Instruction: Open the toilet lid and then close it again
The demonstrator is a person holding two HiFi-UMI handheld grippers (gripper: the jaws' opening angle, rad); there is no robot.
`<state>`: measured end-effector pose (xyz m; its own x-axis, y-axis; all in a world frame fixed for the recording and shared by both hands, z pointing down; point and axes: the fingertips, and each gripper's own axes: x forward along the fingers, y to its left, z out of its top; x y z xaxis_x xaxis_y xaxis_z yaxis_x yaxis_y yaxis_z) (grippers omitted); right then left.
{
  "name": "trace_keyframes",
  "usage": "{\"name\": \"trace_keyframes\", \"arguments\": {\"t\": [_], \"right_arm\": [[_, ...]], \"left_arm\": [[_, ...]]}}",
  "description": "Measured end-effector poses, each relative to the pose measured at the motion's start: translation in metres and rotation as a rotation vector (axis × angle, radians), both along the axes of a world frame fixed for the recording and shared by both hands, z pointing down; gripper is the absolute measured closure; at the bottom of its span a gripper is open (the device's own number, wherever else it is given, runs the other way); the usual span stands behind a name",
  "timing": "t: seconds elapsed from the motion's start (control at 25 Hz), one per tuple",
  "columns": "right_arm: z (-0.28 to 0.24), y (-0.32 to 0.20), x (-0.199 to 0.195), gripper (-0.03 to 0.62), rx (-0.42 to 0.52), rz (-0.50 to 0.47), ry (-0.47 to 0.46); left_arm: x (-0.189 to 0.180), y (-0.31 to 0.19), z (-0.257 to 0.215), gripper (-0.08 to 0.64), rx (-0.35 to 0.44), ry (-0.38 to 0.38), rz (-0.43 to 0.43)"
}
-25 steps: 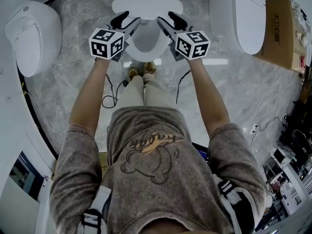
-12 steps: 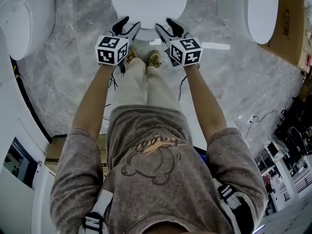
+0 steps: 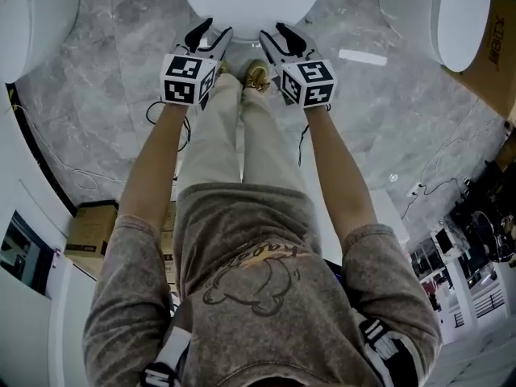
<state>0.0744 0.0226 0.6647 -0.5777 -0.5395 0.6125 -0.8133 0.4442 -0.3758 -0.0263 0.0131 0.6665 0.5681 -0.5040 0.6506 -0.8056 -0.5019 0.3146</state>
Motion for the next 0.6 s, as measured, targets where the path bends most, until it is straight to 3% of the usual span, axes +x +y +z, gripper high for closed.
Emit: {"name": "trace_keyframes", "arguments": {"t": [0.36, 0.6], "right_arm": [[0.068, 0.02, -0.002, 0.42, -0.061, 0.023, 0.03], [0.108, 0.026, -0.005, 0.425, -0.085, 0.013, 0.056]], "left_arm": [[-0.001, 0.023, 0.069, 0.364, -0.018, -0.066, 0.029], [-0.004, 0.028, 0.107, 0.364, -0.042, -0.069, -0.018]]}}
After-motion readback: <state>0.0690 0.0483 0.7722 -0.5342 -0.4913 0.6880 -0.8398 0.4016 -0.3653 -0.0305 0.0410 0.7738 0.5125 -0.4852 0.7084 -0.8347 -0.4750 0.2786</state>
